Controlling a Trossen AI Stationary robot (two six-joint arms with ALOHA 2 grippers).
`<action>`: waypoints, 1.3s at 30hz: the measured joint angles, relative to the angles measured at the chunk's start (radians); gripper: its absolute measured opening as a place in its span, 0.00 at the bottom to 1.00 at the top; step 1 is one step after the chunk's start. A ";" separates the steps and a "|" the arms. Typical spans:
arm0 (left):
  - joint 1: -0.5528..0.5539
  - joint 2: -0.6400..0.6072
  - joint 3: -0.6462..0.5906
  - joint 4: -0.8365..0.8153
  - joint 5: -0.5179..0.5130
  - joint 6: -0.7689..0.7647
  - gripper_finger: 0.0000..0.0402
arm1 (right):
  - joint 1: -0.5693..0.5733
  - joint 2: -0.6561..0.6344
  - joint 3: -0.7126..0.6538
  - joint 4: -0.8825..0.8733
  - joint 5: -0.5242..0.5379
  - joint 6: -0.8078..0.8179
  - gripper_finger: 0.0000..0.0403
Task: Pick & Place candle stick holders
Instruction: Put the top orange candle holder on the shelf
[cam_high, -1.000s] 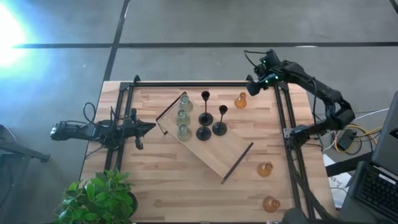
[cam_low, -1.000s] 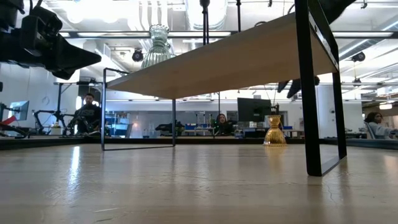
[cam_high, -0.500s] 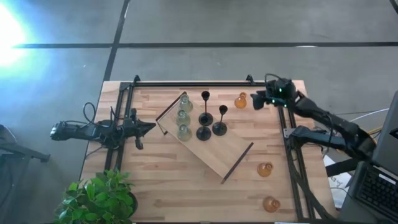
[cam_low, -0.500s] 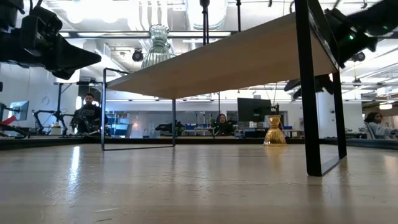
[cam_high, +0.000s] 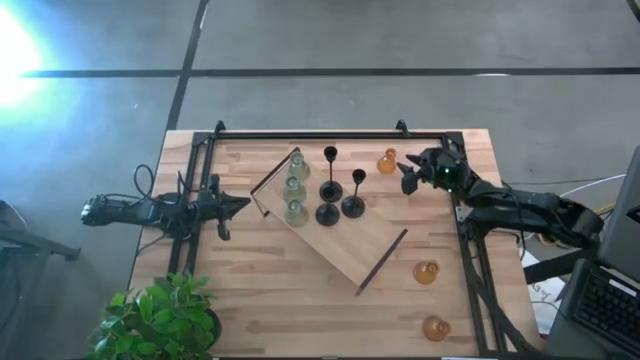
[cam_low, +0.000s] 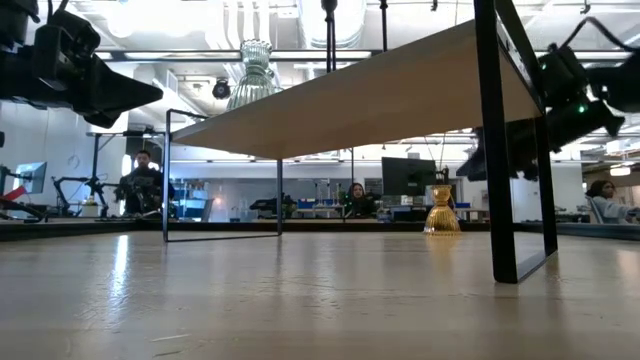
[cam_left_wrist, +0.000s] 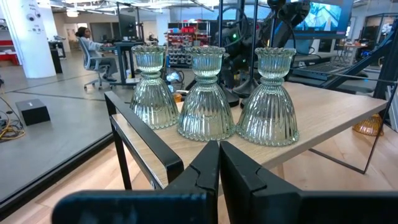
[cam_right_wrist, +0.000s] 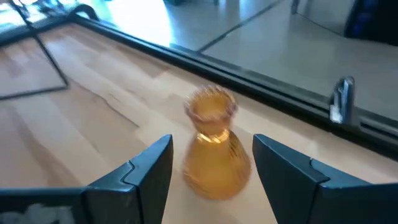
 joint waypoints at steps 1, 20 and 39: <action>0.000 0.000 0.000 0.000 0.000 0.000 0.04 | 0.000 0.021 -0.007 0.023 0.004 -0.003 0.53; 0.000 0.000 0.000 0.000 0.000 0.000 0.04 | 0.000 0.505 0.018 0.489 -0.009 -0.030 0.54; 0.000 0.000 0.000 0.000 0.000 0.000 0.04 | -0.001 0.675 0.104 0.555 0.007 -0.017 0.60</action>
